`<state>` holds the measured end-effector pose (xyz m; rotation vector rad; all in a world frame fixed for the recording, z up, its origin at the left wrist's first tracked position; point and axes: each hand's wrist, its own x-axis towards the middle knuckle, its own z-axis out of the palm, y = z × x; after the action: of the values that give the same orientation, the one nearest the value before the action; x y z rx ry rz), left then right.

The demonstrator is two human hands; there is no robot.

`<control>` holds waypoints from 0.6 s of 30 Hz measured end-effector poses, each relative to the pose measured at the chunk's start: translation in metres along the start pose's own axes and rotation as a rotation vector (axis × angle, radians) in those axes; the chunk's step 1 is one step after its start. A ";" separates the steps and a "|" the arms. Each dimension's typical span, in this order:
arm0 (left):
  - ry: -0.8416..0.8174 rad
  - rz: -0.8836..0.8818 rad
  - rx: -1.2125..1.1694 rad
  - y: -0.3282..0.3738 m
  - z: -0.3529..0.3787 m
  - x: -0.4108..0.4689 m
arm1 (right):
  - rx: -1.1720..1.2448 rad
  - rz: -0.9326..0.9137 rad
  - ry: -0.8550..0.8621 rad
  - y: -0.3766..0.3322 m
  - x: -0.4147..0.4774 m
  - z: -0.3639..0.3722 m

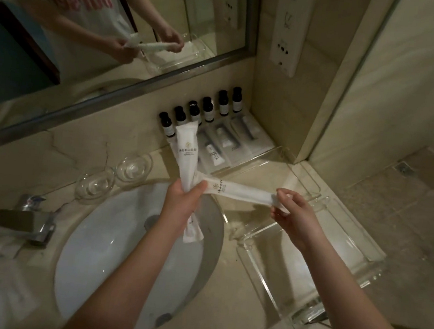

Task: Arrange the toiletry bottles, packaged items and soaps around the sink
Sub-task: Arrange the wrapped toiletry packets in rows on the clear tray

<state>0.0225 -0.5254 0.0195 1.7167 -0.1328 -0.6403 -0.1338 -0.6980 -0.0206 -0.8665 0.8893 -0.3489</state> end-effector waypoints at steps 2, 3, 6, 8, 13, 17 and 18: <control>-0.008 -0.030 0.043 -0.006 0.003 -0.002 | 0.039 0.004 0.076 0.001 0.013 0.001; -0.005 -0.040 0.061 -0.008 0.004 -0.003 | 0.037 -0.011 0.105 0.000 0.020 0.001; 0.033 -0.059 0.086 -0.011 0.004 -0.003 | -0.068 -0.077 0.180 -0.013 0.043 -0.004; 0.082 -0.054 0.089 -0.013 0.000 0.000 | -0.189 -0.138 0.232 -0.026 0.061 -0.006; 0.120 -0.049 0.087 -0.018 -0.014 0.006 | -0.478 -0.219 0.275 -0.047 0.105 0.001; 0.118 -0.053 0.084 -0.021 -0.016 0.011 | -0.637 -0.214 0.276 -0.043 0.129 0.005; 0.122 -0.051 0.085 -0.022 -0.016 0.012 | -0.684 -0.208 0.271 -0.041 0.131 0.006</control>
<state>0.0353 -0.5106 -0.0031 1.8410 -0.0306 -0.5719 -0.0463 -0.7982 -0.0563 -1.5766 1.1987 -0.3503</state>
